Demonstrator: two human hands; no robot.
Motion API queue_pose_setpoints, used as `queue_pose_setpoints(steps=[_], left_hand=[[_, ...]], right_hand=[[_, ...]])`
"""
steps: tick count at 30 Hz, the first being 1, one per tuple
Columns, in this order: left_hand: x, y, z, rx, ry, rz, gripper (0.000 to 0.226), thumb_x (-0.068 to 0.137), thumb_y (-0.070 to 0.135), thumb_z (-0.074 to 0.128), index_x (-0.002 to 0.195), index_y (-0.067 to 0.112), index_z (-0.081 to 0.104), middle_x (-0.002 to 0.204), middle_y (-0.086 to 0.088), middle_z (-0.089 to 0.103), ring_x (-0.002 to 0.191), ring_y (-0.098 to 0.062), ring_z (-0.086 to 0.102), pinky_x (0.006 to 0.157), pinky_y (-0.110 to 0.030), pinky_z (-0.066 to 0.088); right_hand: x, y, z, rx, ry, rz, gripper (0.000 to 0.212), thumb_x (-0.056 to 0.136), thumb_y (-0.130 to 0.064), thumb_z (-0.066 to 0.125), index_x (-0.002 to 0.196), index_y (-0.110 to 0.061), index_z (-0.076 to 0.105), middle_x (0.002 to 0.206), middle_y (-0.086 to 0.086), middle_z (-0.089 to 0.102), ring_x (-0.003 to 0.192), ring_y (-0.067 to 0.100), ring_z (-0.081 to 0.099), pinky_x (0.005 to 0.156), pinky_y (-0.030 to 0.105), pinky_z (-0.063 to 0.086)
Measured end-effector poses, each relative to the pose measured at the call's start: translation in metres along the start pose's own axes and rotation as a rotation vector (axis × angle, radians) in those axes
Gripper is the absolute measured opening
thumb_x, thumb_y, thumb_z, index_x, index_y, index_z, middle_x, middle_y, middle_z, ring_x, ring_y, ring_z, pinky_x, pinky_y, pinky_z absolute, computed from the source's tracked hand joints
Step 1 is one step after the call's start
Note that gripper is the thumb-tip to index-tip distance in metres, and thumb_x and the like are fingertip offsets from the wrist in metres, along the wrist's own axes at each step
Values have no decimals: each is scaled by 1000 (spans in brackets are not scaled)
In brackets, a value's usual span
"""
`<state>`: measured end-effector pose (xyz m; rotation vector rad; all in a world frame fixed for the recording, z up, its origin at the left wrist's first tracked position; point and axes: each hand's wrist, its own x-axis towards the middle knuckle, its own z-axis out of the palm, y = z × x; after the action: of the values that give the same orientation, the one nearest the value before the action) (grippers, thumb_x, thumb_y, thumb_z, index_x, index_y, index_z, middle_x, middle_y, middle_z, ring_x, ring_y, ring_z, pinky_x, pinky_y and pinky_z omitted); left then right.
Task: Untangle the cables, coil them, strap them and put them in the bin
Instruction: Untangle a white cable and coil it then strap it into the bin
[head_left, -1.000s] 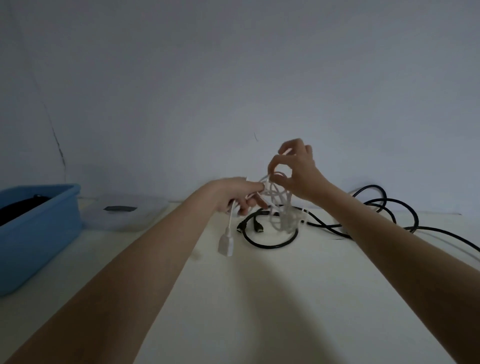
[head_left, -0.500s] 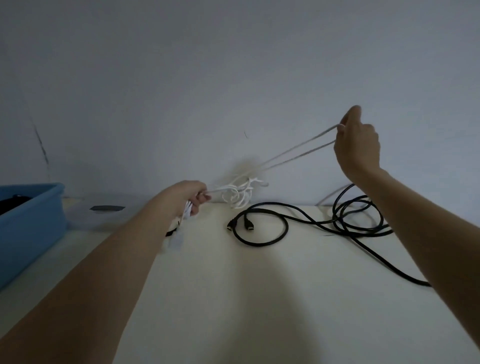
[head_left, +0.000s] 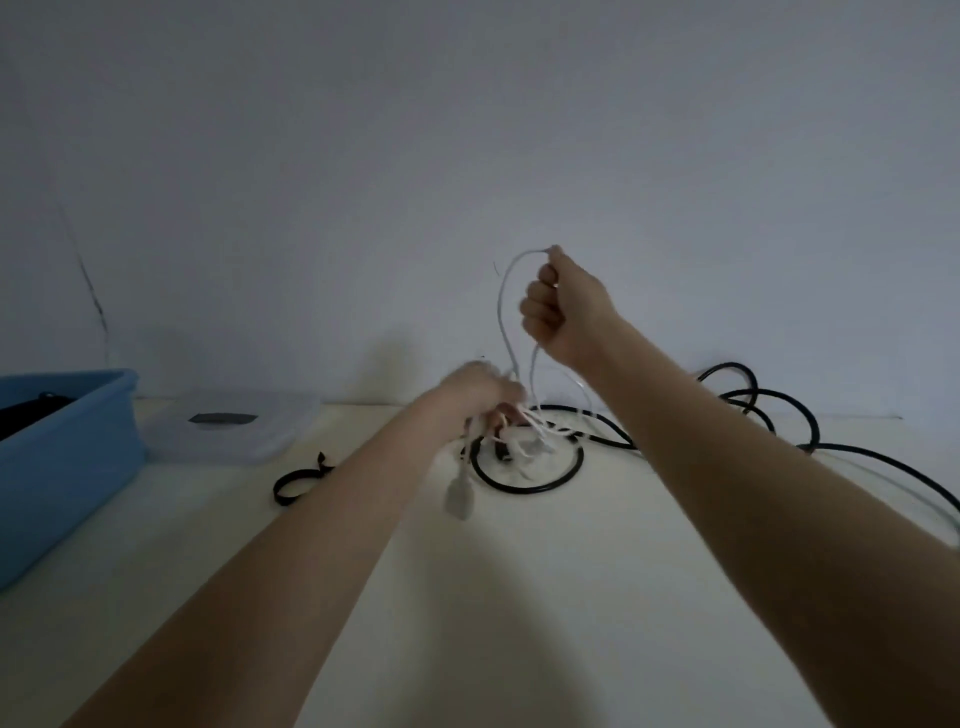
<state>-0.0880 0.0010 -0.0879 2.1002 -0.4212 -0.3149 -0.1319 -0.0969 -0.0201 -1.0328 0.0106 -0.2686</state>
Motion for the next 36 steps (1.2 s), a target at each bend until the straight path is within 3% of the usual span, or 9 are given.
queue_pose_setpoints(steps=[6, 9, 13, 15, 18, 21, 24, 28, 36], left_hand=[[-5, -13, 5, 838, 162, 75, 24, 89, 23, 57, 102, 3, 64, 89, -9, 64, 85, -23, 60, 70, -29, 46], [4, -34, -27, 852, 296, -22, 11, 88, 19, 56, 79, 12, 59, 71, -3, 53, 70, -20, 53, 63, -25, 40], [18, -31, -47, 341, 214, -99, 20, 84, 5, 56, 67, 10, 47, 54, -7, 42, 47, -18, 38, 46, -19, 31], [19, -23, -48, 146, 159, -92, 21, 83, 1, 58, 65, 7, 49, 53, -7, 39, 39, -14, 31, 39, -13, 26], [19, -19, -53, 97, 175, -38, 26, 81, 1, 61, 55, 5, 55, 47, -8, 40, 32, -13, 31, 42, -16, 27], [18, -15, -54, 127, 195, -14, 21, 78, 2, 63, 59, 4, 55, 49, -8, 42, 39, -17, 33, 47, -22, 26], [16, -16, -46, 194, 162, -16, 14, 78, 3, 62, 66, 2, 55, 53, -10, 44, 44, -19, 36, 50, -23, 28], [12, -28, -35, 234, 140, -41, 19, 80, 6, 60, 63, 5, 51, 44, -6, 43, 46, -20, 37, 54, -26, 30], [-6, -29, -16, 420, 116, 29, 31, 80, 18, 61, 60, 15, 38, 47, -4, 45, 43, -21, 42, 47, -20, 32]], right_hand=[[-3, -36, 22, 221, -3, -287, 64, 101, -29, 35, 39, -20, 23, 33, -7, 16, 26, 8, 14, 32, 9, 10], [-7, -73, -6, 17, 268, -521, 49, 98, -24, 41, 50, -21, 28, 37, -6, 24, 30, 10, 21, 38, 14, 13], [-1, -67, -33, -899, 532, -670, 47, 95, -28, 44, 50, -16, 37, 50, 3, 35, 49, 19, 37, 52, 27, 27], [7, -52, -48, -1421, 521, -407, 33, 93, -28, 44, 75, -6, 59, 75, 13, 57, 78, 30, 59, 69, 28, 40], [8, -33, -61, -1844, 428, 8, 41, 92, -22, 49, 127, -1, 45, 129, 19, 49, 119, 37, 47, 94, 40, 40], [-1, -16, -52, -2097, 430, -303, 50, 90, -19, 52, 134, -2, 35, 137, 19, 34, 126, 37, 33, 100, 45, 33], [-10, 9, -39, -2063, 41, -569, 28, 93, -23, 49, 111, -3, 58, 116, 17, 53, 111, 33, 49, 84, 37, 42], [-19, 55, -53, -2094, -371, 53, 35, 89, -38, 58, 100, -5, 62, 96, 9, 65, 91, 24, 63, 77, 29, 45], [-9, 69, -51, -1538, -245, -97, 25, 92, -16, 53, 82, -4, 72, 59, 2, 52, 53, 12, 43, 50, 21, 31]])
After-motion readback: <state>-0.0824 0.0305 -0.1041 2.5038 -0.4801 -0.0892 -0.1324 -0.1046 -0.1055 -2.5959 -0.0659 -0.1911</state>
